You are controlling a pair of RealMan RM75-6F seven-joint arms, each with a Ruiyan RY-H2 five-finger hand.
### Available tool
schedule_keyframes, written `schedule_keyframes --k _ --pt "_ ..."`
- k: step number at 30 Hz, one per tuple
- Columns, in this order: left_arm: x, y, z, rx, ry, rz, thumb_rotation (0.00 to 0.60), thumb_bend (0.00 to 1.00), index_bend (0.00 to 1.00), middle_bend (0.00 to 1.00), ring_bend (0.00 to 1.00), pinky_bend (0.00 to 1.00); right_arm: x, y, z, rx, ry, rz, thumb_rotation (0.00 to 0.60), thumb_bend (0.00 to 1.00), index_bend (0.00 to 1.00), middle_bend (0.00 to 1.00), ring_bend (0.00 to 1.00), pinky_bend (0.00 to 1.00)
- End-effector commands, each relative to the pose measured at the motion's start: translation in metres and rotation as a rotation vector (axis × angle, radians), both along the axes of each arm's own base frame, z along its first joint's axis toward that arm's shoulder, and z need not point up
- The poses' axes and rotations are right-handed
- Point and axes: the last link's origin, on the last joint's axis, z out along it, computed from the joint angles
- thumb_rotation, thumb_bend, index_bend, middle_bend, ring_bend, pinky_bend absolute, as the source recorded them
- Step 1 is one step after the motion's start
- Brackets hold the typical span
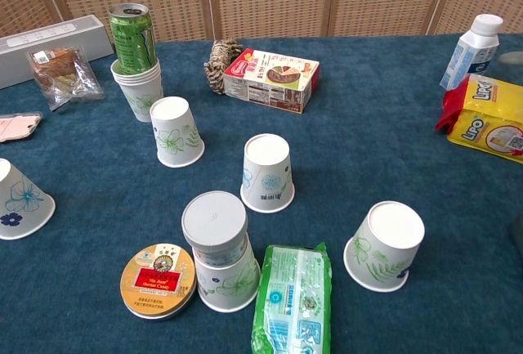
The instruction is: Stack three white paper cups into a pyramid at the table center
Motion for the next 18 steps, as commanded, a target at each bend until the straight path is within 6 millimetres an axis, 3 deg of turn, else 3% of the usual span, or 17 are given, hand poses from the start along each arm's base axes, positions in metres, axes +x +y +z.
schedule_keyframes --k 1,10,18 --pt "0.000 0.001 0.001 0.004 -0.002 0.001 0.600 0.31 0.00 0.00 0.00 0.00 -0.030 0.010 0.020 -0.009 -0.061 -0.089 0.600 0.12 0.07 0.18 0.16 0.14" --pt "0.000 0.007 -0.002 0.004 -0.008 0.013 0.600 0.31 0.00 0.00 0.00 0.00 -0.061 0.047 0.050 -0.019 -0.141 -0.177 0.600 0.12 0.07 0.15 0.16 0.10" --pt "-0.003 0.007 -0.013 -0.028 0.028 0.052 0.600 0.31 0.00 0.00 0.00 0.00 -0.066 0.078 0.056 -0.030 -0.124 -0.185 0.600 0.11 0.07 0.15 0.16 0.07"
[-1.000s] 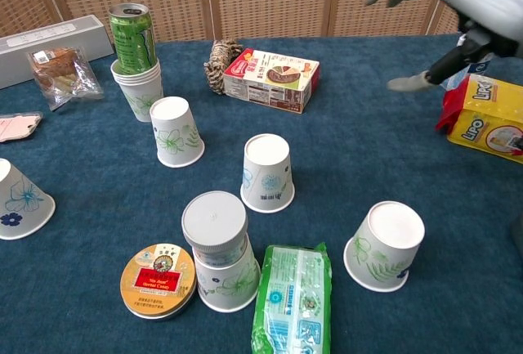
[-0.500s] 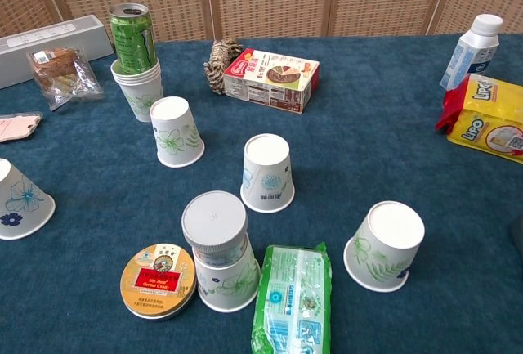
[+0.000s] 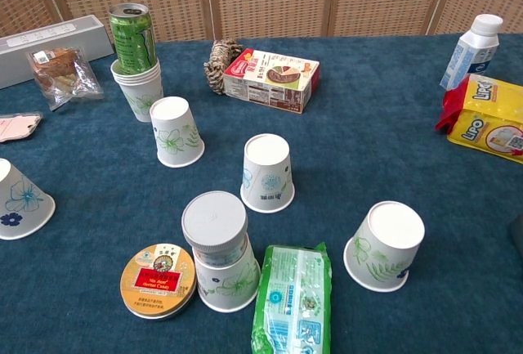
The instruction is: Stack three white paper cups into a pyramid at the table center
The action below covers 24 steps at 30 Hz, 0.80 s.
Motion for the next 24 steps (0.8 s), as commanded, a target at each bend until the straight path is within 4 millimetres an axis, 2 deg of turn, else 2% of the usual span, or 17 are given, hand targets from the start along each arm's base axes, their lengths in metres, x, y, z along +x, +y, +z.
schedule_keyframes --k 1,10,18,24 --pt "-0.001 0.001 -0.005 -0.015 0.012 0.018 0.600 0.31 0.00 0.00 0.00 0.00 -0.001 0.009 0.003 -0.002 0.014 -0.002 0.600 0.11 0.07 0.15 0.16 0.07" --pt "0.007 0.013 -0.031 -0.085 0.048 0.008 0.600 0.31 0.00 0.00 0.00 0.00 0.000 0.021 0.013 -0.013 0.025 0.002 0.600 0.12 0.07 0.14 0.13 0.00" --pt "0.020 0.033 -0.066 -0.168 0.075 -0.012 0.600 0.31 0.00 0.00 0.00 0.00 -0.005 0.022 0.020 -0.028 -0.002 -0.022 0.600 0.12 0.07 0.14 0.13 0.00" --pt "0.033 0.050 -0.083 -0.196 0.102 -0.011 0.600 0.31 0.00 0.00 0.00 0.00 -0.004 0.023 0.025 -0.045 -0.020 -0.019 0.600 0.12 0.07 0.14 0.13 0.00"
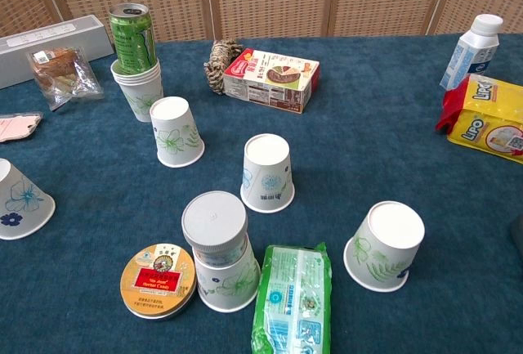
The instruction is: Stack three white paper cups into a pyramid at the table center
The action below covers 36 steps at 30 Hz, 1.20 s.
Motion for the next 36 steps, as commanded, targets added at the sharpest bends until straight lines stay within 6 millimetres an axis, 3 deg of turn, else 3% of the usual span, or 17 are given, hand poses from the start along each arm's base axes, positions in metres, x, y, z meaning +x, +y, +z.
schedule_keyframes --k 1,9,16,20,29,36 --pt "0.010 0.010 -0.012 -0.017 0.018 0.000 0.600 0.31 0.00 0.00 0.00 0.00 0.000 0.000 0.001 -0.003 -0.007 0.000 0.600 0.12 0.07 0.14 0.13 0.00" --pt "0.018 0.014 -0.029 -0.046 0.083 0.015 0.600 0.31 0.00 0.00 0.00 0.01 -0.001 0.000 0.003 -0.009 -0.020 0.000 0.600 0.12 0.07 0.15 0.13 0.00" --pt "0.021 0.018 -0.039 -0.047 0.117 0.020 0.600 0.31 0.05 0.00 0.01 0.23 -0.001 0.000 0.003 -0.011 -0.023 0.001 0.600 0.12 0.07 0.15 0.13 0.00" --pt "0.022 0.020 -0.045 -0.050 0.141 0.020 0.600 0.31 0.12 0.06 0.12 0.34 0.000 0.000 0.002 -0.010 -0.024 0.002 0.600 0.12 0.07 0.15 0.13 0.00" --pt "0.025 0.027 -0.053 -0.021 0.161 0.018 0.600 0.33 0.28 0.25 0.30 0.45 0.000 0.000 0.002 -0.008 -0.031 0.001 0.600 0.13 0.07 0.16 0.13 0.00" --pt "0.027 0.029 -0.055 -0.011 0.155 -0.001 0.600 0.34 0.30 0.27 0.33 0.47 0.000 0.000 0.001 -0.005 -0.035 0.000 0.600 0.13 0.07 0.16 0.13 0.00"
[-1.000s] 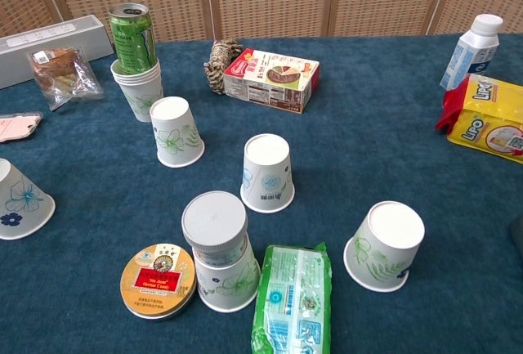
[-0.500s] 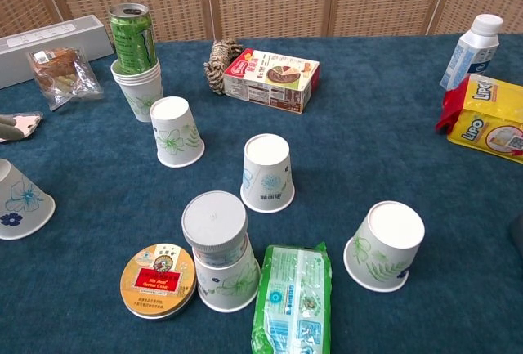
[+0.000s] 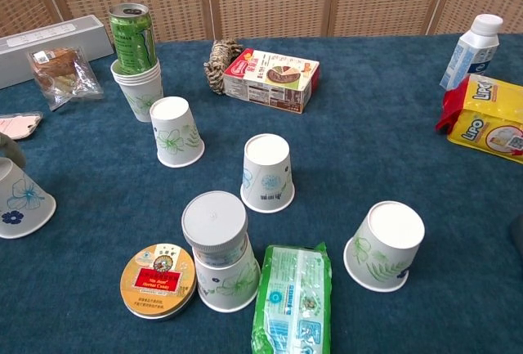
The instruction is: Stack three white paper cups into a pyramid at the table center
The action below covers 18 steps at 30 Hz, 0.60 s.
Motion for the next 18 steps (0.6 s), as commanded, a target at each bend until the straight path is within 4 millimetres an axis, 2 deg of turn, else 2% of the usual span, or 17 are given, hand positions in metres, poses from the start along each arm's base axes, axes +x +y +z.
schedule_keyframes --k 1,10,18 --pt "0.001 0.000 0.001 0.008 -0.004 -0.011 0.600 0.34 0.31 0.28 0.34 0.48 0.000 0.000 -0.001 0.003 -0.004 -0.001 0.600 0.13 0.07 0.16 0.13 0.00" --pt "0.004 0.002 0.002 0.015 -0.040 -0.025 0.600 0.34 0.35 0.33 0.39 0.53 0.000 0.000 -0.002 0.007 -0.009 -0.001 0.600 0.13 0.07 0.16 0.13 0.00" --pt "0.032 0.010 0.001 0.024 -0.132 -0.088 0.600 0.34 0.35 0.33 0.38 0.53 0.001 0.000 -0.002 0.009 -0.010 0.000 0.600 0.13 0.07 0.16 0.13 0.00"
